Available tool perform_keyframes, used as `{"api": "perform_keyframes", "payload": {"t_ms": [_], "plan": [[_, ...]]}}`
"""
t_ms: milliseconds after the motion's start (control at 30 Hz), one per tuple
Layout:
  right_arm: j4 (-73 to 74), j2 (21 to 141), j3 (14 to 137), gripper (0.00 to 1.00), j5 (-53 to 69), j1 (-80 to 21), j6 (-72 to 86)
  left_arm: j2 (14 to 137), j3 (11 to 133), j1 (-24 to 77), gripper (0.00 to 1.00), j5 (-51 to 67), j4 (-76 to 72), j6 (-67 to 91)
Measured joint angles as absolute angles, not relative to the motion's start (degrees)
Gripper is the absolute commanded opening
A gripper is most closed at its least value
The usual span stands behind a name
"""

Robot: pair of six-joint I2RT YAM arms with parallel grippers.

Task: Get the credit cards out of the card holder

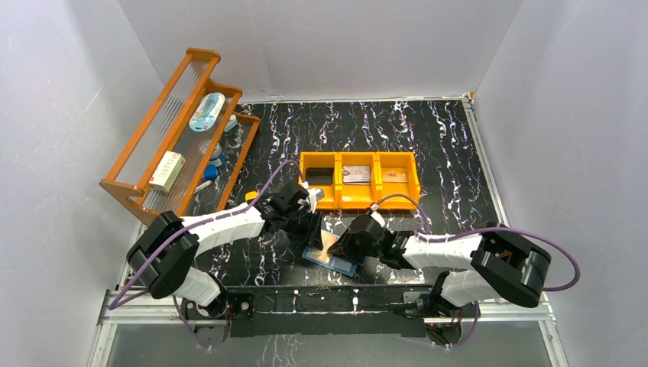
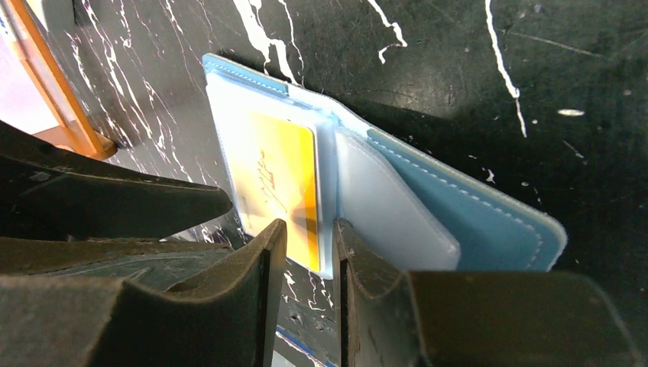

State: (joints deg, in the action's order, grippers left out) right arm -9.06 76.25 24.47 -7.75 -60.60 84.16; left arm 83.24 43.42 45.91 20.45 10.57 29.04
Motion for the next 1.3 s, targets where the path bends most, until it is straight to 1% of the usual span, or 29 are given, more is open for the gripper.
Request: {"api": "perform_keyframes", "payload": {"t_ms": [167,400,633,1000,1300], "plan": [[-9.1,76.1,24.4,0.38,-7.8,-60.6,84.4,84.8,43.4,46.8,0.3,20.5,9.9,29.3],[-9.2,75.5,23.8,0.38,-7.8,-60.6,85.1,85.9,42.8,47.4,0.28,20.4,8.5,30.6],[-9.2,75.3,23.7,0.38,-8.2,-60.6,85.4,84.6,41.6,47.7,0.3,19.1,7.9,31.5],[-8.9,74.3,23.0,0.38,-8.6,-60.5,85.5,84.7,46.7,47.7,0.29,15.4,10.3,29.4],[-9.0,74.0,22.7,0.38,-8.6,-60.4,85.8,86.9,43.9,47.7,0.28,16.1,9.4,30.1]]}}
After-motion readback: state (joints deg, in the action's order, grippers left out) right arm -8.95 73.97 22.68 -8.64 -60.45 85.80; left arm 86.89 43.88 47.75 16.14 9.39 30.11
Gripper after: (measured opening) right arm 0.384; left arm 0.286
